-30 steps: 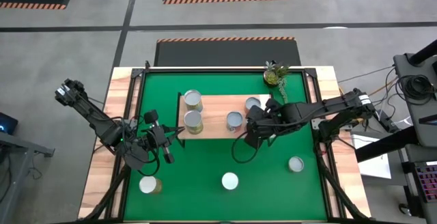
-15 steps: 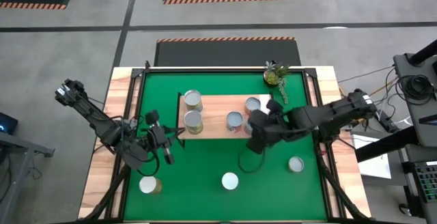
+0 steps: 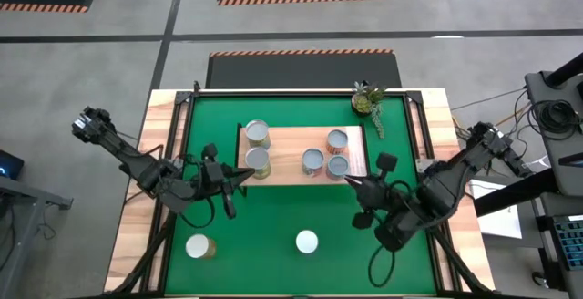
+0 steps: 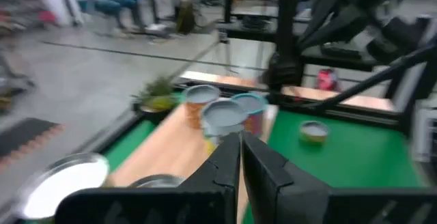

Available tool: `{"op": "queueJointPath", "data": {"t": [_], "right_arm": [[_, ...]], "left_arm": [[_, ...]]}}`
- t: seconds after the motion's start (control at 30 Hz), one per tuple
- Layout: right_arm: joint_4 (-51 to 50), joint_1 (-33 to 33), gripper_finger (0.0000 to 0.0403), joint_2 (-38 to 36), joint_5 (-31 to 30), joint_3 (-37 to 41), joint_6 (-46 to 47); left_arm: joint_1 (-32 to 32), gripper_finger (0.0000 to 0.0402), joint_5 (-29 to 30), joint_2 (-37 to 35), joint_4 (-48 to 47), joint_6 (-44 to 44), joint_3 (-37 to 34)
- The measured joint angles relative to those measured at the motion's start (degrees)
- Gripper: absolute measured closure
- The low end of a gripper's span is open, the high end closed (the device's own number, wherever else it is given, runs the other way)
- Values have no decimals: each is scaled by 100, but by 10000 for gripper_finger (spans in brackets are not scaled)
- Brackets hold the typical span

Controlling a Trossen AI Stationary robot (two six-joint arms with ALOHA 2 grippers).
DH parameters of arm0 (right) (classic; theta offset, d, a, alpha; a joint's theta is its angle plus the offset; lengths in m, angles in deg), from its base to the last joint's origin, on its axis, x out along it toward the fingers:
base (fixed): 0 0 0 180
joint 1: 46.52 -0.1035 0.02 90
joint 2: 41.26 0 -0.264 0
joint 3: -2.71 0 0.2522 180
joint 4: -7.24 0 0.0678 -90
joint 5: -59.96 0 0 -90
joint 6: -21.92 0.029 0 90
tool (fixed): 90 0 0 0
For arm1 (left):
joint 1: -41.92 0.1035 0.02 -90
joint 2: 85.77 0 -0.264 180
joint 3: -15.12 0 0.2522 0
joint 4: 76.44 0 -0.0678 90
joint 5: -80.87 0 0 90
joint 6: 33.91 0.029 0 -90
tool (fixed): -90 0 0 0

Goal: Pick and place cans onto a shelf
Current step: Adjust the cans on the shelf

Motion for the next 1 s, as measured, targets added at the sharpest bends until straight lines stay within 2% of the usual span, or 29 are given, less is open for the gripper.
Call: {"op": "queueJointPath", "data": {"t": [0.1,0.2,0.33,0.47,0.63,0.77,1.0], "right_arm": [[175,-162,390,-27,-226,187,-47],[465,-243,390,-31,-214,410,-237],[1172,-259,390,-31,210,825,-704],[2377,-259,390,-58,708,1333,-1695],[4180,-259,390,-232,1486,2055,-2947],[5236,-259,390,-532,1862,2572,-3785],[6013,-257,390,-1444,1946,3358,-3895]], "left_arm": [[167,402,-554,51,-109,-16,240],[304,402,-639,101,-524,17,545],[501,402,-674,193,-1588,-429,1125],[919,402,-1071,459,-2662,-882,1841],[1526,402,-1654,954,-3538,-897,2540],[1955,402,-1968,1373,-4234,-880,2995],[2729,402,-1966,2004,-5542,-853,3584]]}}
